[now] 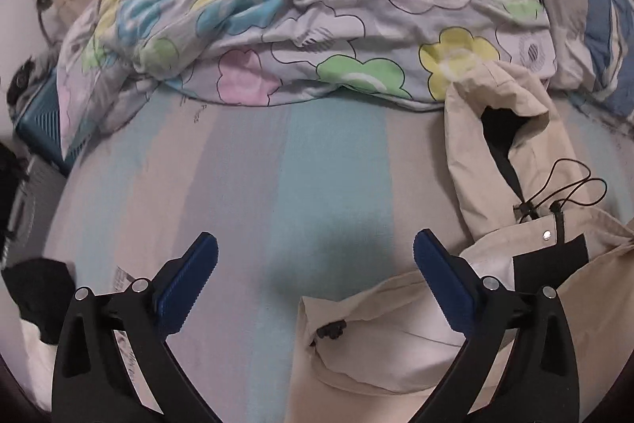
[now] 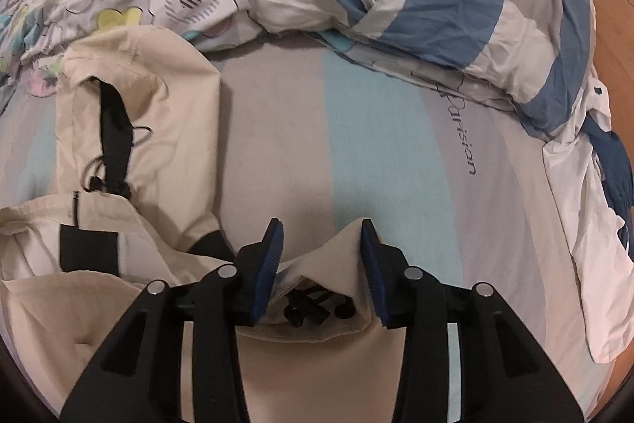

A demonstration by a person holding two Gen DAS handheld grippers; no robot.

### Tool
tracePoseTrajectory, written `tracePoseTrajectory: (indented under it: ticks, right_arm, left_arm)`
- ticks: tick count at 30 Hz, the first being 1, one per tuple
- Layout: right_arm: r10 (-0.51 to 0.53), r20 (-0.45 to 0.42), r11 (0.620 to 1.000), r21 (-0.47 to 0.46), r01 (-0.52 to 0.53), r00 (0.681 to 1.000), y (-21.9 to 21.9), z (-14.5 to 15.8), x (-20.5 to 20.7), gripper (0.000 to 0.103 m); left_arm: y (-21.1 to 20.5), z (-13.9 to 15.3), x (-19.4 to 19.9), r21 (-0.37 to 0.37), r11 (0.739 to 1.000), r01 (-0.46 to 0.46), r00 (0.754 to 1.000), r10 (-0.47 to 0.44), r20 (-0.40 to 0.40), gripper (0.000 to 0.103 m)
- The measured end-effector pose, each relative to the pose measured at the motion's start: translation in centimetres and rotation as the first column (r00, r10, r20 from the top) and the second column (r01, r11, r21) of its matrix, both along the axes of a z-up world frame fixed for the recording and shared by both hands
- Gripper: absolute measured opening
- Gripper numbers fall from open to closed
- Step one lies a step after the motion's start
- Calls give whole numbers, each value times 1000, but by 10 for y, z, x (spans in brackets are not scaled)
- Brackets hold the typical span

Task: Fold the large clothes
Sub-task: 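Grasp the folded edge with the left tool and pull it straight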

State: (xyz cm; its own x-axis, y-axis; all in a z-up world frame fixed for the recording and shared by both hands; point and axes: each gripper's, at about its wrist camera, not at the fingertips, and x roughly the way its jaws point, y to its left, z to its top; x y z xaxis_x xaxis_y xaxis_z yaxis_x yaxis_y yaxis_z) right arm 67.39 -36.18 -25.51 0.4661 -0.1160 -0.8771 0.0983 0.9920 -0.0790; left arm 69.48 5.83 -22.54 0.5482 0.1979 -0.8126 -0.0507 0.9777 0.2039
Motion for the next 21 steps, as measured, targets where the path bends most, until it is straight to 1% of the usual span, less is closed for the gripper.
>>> tracePoseTrajectory:
  ticks: [1, 4, 5, 6, 7, 8, 9, 10, 12, 14, 17, 19, 21]
  right_arm:
    - [4, 10, 1000, -1, -4, 1000, 2, 2, -1, 38]
    - [26, 66, 1000, 2, -26, 997, 13, 17, -11, 47]
    - [47, 99, 999, 14, -48, 994, 18, 25, -17, 52]
    - [68, 123, 998, 8, -70, 990, 24, 31, -22, 55]
    - [87, 144, 996, -11, -86, 986, 29, 36, -27, 60]
    - [111, 169, 994, -37, -106, 979, 36, 41, -34, 63]
    - [131, 177, 991, -39, -126, 976, 40, 43, -39, 63]
    - [159, 169, 987, -31, -156, 973, 45, 42, -43, 63]
    - [191, 134, 982, -36, -188, 972, 53, 32, -52, 63]
    - [217, 60, 975, -58, -214, 974, 58, 10, -54, 62]
    - [251, -8, 967, -30, -252, 968, 65, -12, -55, 60]
    - [285, -19, 958, -34, -286, 958, 78, -18, -58, 60]
    - [308, -11, 951, -20, -308, 951, 90, -18, -60, 60]
  left_arm:
    - [-2, 0, 0, -2, 1000, 13, 1000, -13, -8, 97]
    - [-15, -3, -13, 5, 998, 64, 998, -64, -8, 97]
    - [-17, -5, -15, -4, 997, 80, 997, -80, -18, 97]
    - [-22, -11, -21, -23, 995, 99, 994, -100, -37, 97]
    - [-24, -15, -28, -33, 993, 112, 993, -113, -45, 97]
    - [-27, -19, -37, -42, 991, 125, 991, -127, -52, 97]
    - [-32, -25, -46, -52, 989, 140, 988, -143, -65, 97]
    - [-34, -30, -53, -61, 987, 150, 985, -154, -75, 97]
    - [-37, -42, -68, -67, 984, 163, 981, -168, -92, 97]
    - [-38, -52, -80, -44, 984, 173, 978, -176, -108, 97]
    - [-35, -63, -95, -33, 978, 204, 972, -207, -111, 97]
    - [-28, -70, -99, -44, 973, 227, 967, -231, -107, 97]
    - [-19, -77, -95, -80, 969, 234, 964, -242, -114, 97]
